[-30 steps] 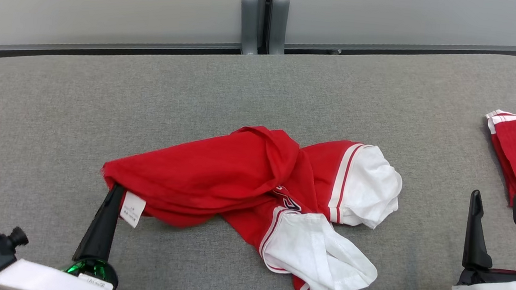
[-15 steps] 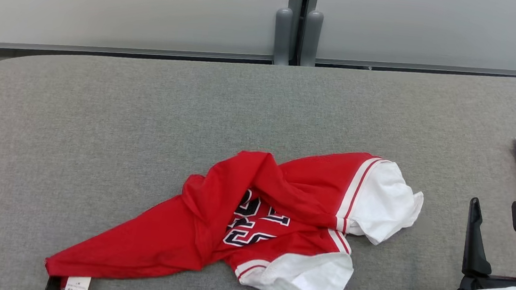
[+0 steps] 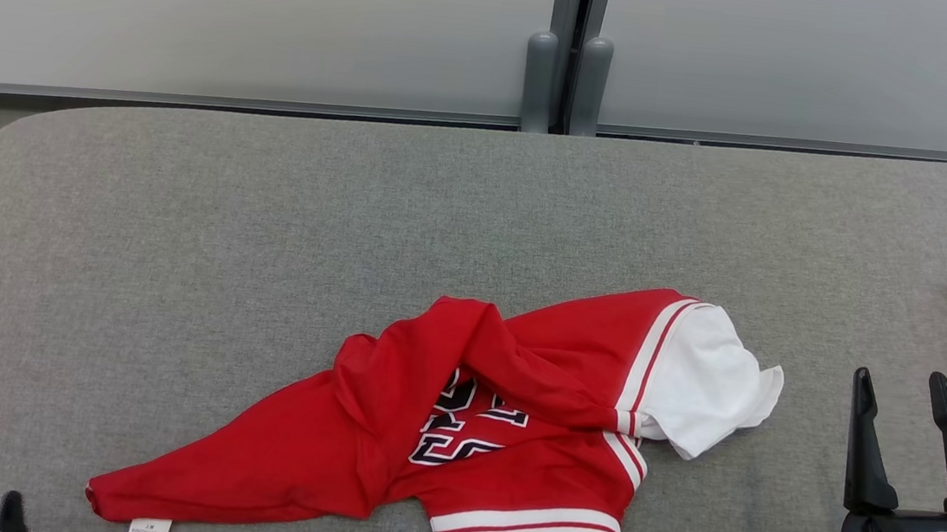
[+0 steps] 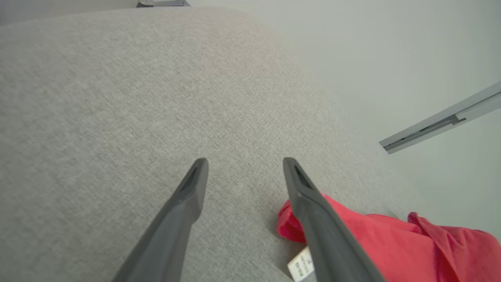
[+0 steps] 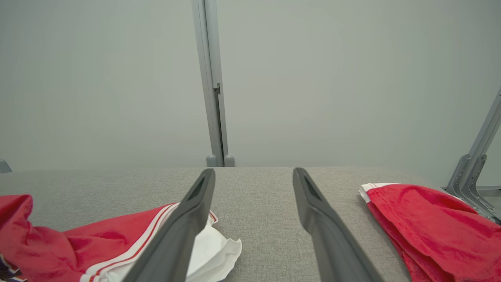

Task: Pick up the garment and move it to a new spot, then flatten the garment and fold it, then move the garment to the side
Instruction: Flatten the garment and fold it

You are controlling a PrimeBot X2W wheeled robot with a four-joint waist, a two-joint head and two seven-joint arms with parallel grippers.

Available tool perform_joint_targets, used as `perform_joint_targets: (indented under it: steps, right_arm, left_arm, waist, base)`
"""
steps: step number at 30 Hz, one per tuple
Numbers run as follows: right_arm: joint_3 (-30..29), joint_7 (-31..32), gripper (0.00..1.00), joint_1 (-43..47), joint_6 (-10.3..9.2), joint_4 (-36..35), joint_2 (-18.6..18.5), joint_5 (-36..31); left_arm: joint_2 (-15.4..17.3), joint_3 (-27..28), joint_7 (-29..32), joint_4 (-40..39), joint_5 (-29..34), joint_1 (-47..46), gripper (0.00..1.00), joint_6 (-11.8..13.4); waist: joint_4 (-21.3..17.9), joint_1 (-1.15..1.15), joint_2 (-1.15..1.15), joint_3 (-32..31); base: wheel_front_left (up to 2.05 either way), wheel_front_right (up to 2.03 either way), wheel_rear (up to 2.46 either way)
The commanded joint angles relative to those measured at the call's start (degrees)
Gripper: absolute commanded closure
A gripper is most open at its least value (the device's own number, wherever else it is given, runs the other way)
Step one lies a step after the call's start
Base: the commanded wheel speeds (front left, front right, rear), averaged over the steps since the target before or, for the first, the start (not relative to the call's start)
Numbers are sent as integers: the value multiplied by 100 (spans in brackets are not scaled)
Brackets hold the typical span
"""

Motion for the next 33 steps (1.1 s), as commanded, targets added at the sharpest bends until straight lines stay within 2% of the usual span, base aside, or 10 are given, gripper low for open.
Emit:
perform_joint_targets:
  steps: [1,4,8,11,14,20,25,27,32,33]
  right_arm:
    - [-23,-29,0,36,-1,-21,-38,-1]
    - [-32,-29,0,50,-1,-44,-35,-7]
    - [-13,-29,0,20,-1,-51,-35,-9]
    - [0,-29,0,-24,-1,-68,-24,-2]
    - [37,-29,0,-73,-1,-64,-9,21]
    - [81,-29,0,-192,-1,-45,20,75]
    - [86,-29,0,-260,-1,-12,39,123]
    - [90,-29,0,-272,-1,-13,46,158]
    - [111,-29,0,-325,-1,-3,52,312]
    - [106,-29,0,-330,-1,-2,50,340]
  left_arm:
    - [77,69,-18,-25,158,51,0,78]
    - [199,322,-23,-365,1234,41,0,480]
    - [125,-57,-7,-1159,1988,-38,0,613]
    - [83,-798,326,-1635,2378,-376,0,518]
    - [-80,-1686,880,-1820,2627,-891,0,291]
    - [-404,-3101,1990,-1226,3030,-1946,0,-262]
    - [-564,-3623,2613,-414,3345,-2565,0,-353]
    - [-502,-3705,2815,-113,3459,-2749,0,-300]
    - [-384,-3971,3290,563,3661,-3091,0,-401]
    - [-387,-4005,3325,697,3682,-3121,57,-412]
  waist:
    - [-16,0,0,-16]
    - [-65,0,0,-53]
    - [-202,0,0,-69]
    - [-330,0,0,-48]
    - [-491,0,0,9]
    - [-924,0,0,186]
    - [-1304,0,0,335]
    - [-1447,0,0,397]
    - [-1704,0,0,545]
    - [-1739,0,0,567]
  base:
    - [0,0,0]
    - [0,0,0]
    - [0,0,0]
    - [0,0,0]
    - [0,0,0]
    - [0,0,0]
    - [0,0,0]
    - [0,0,0]
    - [0,0,0]
    - [0,0,0]
